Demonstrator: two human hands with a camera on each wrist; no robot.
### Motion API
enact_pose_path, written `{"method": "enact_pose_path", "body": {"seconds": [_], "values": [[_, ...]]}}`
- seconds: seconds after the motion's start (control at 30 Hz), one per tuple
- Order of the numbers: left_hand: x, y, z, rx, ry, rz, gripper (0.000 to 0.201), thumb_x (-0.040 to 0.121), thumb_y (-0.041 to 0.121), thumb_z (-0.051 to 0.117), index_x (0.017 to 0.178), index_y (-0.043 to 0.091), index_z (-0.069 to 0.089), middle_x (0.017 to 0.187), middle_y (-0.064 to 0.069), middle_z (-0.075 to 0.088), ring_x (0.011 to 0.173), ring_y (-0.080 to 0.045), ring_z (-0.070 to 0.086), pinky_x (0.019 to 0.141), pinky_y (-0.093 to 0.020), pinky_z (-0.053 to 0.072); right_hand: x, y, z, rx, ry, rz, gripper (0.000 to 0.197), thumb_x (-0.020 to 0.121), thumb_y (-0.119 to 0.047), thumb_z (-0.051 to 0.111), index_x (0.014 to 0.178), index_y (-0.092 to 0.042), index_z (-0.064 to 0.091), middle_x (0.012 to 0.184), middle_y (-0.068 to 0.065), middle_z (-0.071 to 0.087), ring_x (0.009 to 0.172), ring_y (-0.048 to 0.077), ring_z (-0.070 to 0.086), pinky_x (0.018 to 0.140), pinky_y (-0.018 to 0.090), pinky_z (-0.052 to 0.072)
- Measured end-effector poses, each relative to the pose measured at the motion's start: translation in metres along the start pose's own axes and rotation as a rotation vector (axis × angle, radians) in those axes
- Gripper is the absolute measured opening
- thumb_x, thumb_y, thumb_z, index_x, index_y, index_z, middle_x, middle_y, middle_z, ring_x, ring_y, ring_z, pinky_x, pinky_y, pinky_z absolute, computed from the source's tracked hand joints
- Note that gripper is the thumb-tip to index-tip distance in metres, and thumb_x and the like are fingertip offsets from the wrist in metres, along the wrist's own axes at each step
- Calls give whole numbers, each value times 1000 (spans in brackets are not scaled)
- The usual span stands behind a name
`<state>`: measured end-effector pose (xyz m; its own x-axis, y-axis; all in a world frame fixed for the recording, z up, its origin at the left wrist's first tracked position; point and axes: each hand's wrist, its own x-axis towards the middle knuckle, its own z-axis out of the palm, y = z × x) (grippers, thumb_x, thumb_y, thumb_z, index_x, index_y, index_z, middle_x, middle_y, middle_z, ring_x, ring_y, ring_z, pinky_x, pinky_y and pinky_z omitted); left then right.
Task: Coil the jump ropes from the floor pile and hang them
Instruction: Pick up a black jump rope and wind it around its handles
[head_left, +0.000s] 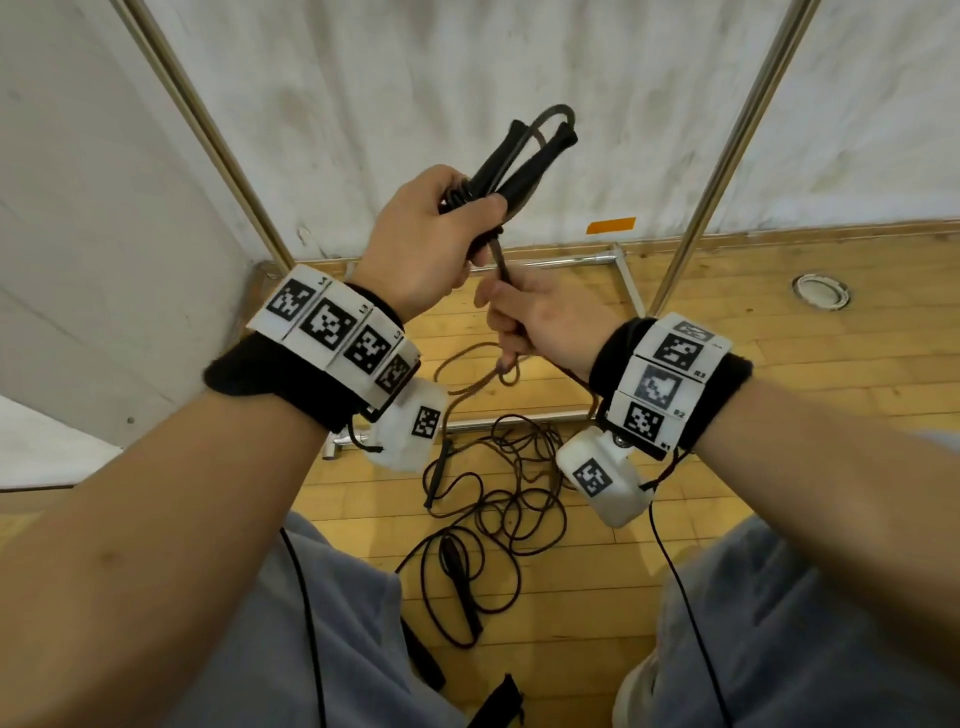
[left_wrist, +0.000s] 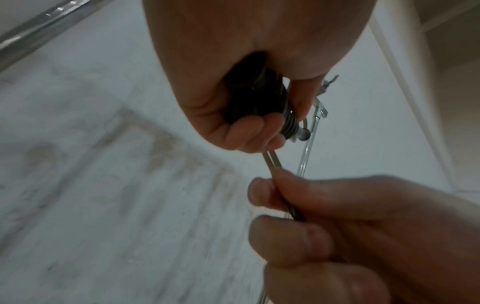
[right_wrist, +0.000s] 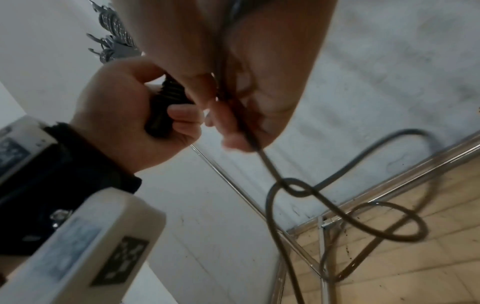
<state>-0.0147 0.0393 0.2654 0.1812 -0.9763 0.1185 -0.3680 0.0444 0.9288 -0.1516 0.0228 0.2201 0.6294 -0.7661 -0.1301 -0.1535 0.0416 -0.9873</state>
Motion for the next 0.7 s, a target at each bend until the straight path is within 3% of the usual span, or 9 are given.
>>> {"method": "enact_pose_path", "body": {"seconds": [0.07, 0.17, 0.3, 0.4, 0.5, 0.6, 0.7], "values": [[2, -3, -3, 70, 43, 25, 9, 88, 27, 60, 94, 21, 55, 69, 2, 63, 51, -10, 53, 51, -25, 40, 3, 0, -1, -77, 69, -8, 17, 101, -22, 38, 93, -14, 50, 62, -4, 37, 48, 10, 33, 50, 26, 34], [2, -14, -5, 373, 103, 112, 30, 89, 34, 57, 117, 24, 53, 87, 10, 60, 75, -12, 58, 64, -24, 42, 6, 3, -6, -378, 149, -78, 12, 99, -26, 42, 96, -16, 48, 67, -5, 44, 53, 10, 39, 54, 28, 33], [5, -26, -9, 608, 138, 132, 32, 90, 34, 57, 117, 20, 48, 92, 6, 57, 77, -18, 53, 66, -28, 40, 5, 5, -12, -727, 170, -96, 27, 100, -31, 36, 89, -16, 54, 67, -7, 48, 61, 10, 47, 60, 28, 34], [7, -31, -9, 734, 72, 108, 33, 91, 33, 58, 116, 18, 43, 104, -6, 64, 83, -27, 60, 72, -37, 49, 7, 7, -13, -885, 188, -93, 22, 96, -36, 46, 86, -17, 54, 71, -6, 52, 65, 12, 49, 59, 28, 34], [6, -32, -6, 836, -2, 76, 35, 91, 33, 59, 114, 15, 40, 103, -10, 64, 87, -33, 62, 76, -44, 52, 6, 9, -14, -1032, 224, -137, 17, 94, -32, 51, 86, -18, 57, 71, -4, 52, 69, 16, 50, 52, 26, 32], [5, -36, -4, 920, -109, 3, 31, 91, 30, 60, 105, 16, 36, 95, -6, 56, 81, -27, 55, 69, -39, 46, 5, 8, -19, -1126, 235, -193, 25, 97, -34, 44, 88, -17, 60, 65, -8, 45, 62, 13, 44, 48, 23, 26], [4, -36, 0, 973, -212, -17, 27, 92, 28, 58, 109, 18, 39, 92, -2, 51, 79, -24, 52, 66, -35, 41, 5, 6, -23, -1147, 215, -265, 28, 98, -34, 42, 94, -15, 62, 72, -5, 50, 68, 16, 46, 55, 28, 30]]}}
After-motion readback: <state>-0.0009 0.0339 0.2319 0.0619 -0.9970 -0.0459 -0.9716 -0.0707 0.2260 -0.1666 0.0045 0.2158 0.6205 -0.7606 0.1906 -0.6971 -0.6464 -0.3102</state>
